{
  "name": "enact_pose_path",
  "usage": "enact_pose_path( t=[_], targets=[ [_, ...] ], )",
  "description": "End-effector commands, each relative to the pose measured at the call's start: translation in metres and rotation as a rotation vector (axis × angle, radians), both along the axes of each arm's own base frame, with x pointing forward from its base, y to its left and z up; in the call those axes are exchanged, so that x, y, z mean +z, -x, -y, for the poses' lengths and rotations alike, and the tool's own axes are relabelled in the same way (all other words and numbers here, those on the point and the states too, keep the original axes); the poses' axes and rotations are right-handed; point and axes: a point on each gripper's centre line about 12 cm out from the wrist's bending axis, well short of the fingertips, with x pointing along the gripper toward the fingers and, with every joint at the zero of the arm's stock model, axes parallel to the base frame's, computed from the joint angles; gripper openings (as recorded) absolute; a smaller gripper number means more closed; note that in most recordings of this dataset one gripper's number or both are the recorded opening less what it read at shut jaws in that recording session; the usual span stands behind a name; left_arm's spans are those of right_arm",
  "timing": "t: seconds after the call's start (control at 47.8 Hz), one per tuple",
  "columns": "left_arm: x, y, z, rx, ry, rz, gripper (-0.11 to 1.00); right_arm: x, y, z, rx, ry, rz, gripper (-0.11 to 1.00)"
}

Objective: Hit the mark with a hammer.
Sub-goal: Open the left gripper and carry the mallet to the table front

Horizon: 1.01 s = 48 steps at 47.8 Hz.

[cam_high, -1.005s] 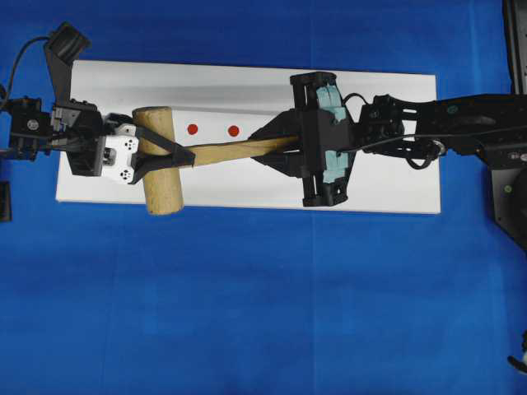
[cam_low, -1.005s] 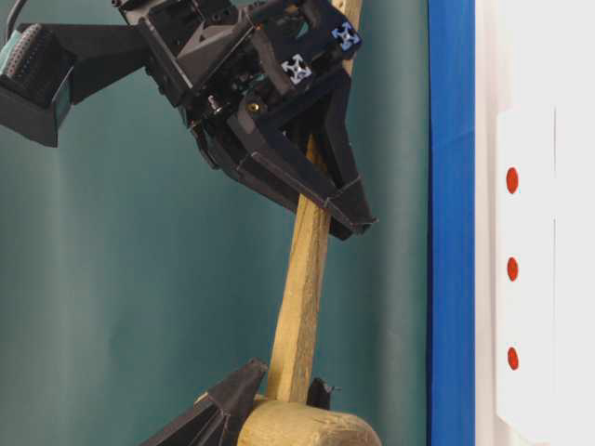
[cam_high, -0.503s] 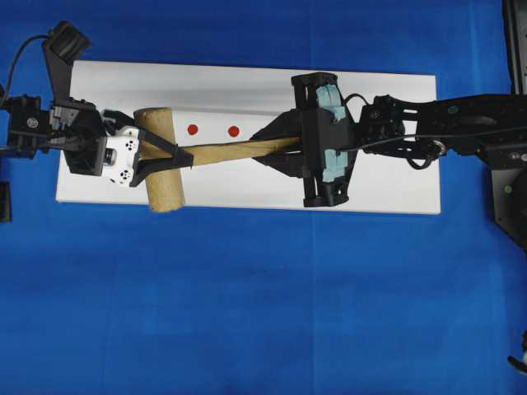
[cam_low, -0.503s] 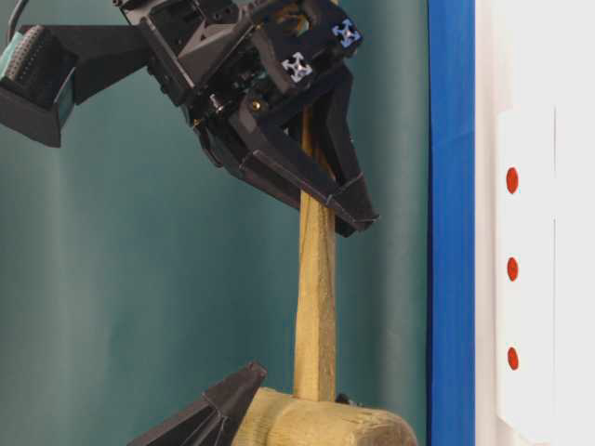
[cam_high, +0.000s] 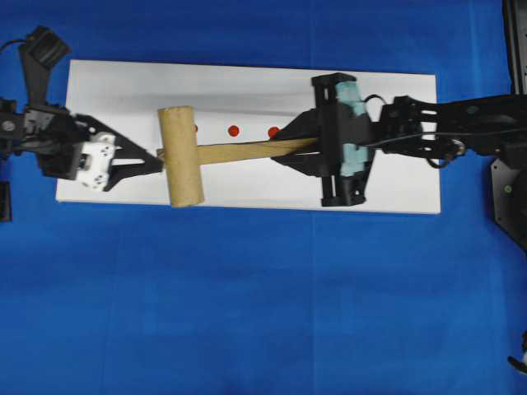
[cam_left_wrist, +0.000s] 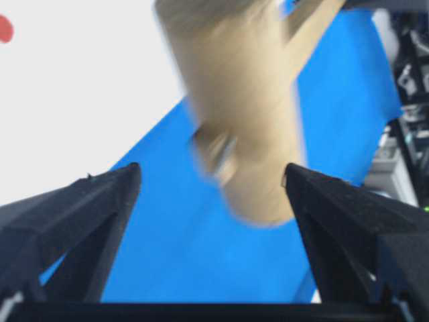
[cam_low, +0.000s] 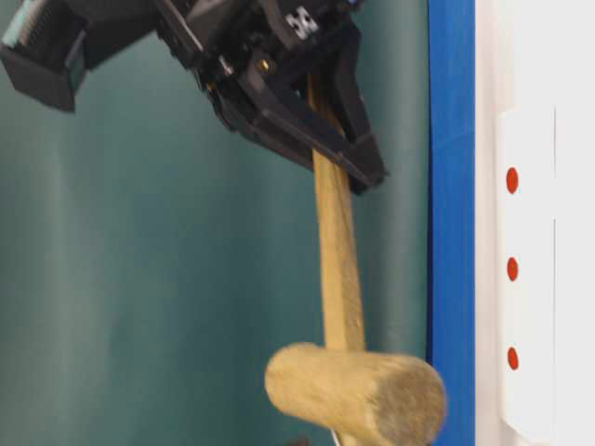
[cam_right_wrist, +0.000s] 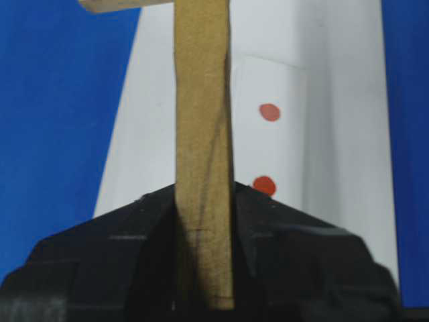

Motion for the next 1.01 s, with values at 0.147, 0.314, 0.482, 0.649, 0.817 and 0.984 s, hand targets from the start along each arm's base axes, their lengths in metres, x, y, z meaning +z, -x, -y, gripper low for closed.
enact_pose_path(
  t=[0.147, 0.314, 0.482, 0.649, 0.817, 0.984],
  targets=[
    [0.010, 0.022, 0.005, -0.017, -0.001, 0.046, 0.91, 0.018, 0.009, 0.000, -0.020, -0.024, 0.056, 0.08],
    [0.015, 0.034, 0.005, -0.019, -0.004, 0.072, 0.91, 0.020, 0.006, 0.002, -0.030, -0.032, 0.064, 0.08],
    [0.016, 0.037, 0.003, -0.029, -0.035, 0.071, 0.91, 0.017, 0.001, 0.000, -0.053, -0.086, 0.058, 0.08],
    [0.016, 0.035, -0.001, -0.080, -0.173, 0.070, 0.90, 0.010, -0.006, -0.022, -0.033, -0.163, 0.038, 0.08],
    [0.016, 0.036, -0.003, -0.189, -0.402, 0.064, 0.90, 0.005, -0.010, -0.053, -0.002, -0.235, 0.037, 0.08],
    [0.016, 0.036, -0.005, -0.281, -0.597, 0.054, 0.89, 0.000, -0.012, -0.082, 0.013, -0.288, 0.066, 0.08]
  ],
)
